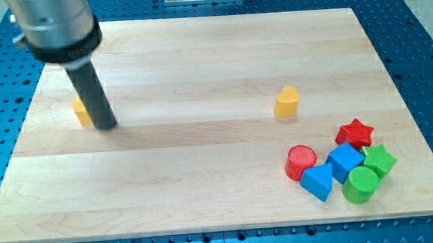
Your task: Move the hexagon to the top left of the board
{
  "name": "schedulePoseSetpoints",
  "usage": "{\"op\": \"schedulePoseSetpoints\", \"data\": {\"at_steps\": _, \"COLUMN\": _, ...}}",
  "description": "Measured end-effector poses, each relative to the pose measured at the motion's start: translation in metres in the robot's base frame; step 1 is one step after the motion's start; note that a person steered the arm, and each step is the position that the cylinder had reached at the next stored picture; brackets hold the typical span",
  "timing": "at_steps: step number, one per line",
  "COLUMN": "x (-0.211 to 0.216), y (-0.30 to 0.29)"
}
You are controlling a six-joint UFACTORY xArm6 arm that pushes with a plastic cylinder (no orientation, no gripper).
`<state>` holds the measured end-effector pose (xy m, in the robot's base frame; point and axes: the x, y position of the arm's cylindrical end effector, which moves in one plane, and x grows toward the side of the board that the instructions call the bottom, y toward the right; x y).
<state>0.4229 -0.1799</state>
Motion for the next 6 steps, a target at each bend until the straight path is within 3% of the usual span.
{"op": "schedulePoseSetpoints", "data": {"at_steps": 1, "x": -0.046, "y": -0.014}}
{"op": "schedulePoseSetpoints", "data": {"at_steps": 2, "x": 0.009, "y": -0.014}}
{"op": "schedulePoseSetpoints", "data": {"at_steps": 3, "x": -0.003, "y": -0.054}}
{"op": "schedulePoseSetpoints", "data": {"at_steps": 5, "x": -0.112, "y": -0.068}}
{"op": "schedulePoseSetpoints", "data": {"at_steps": 6, "x": -0.121, "y": -0.066}}
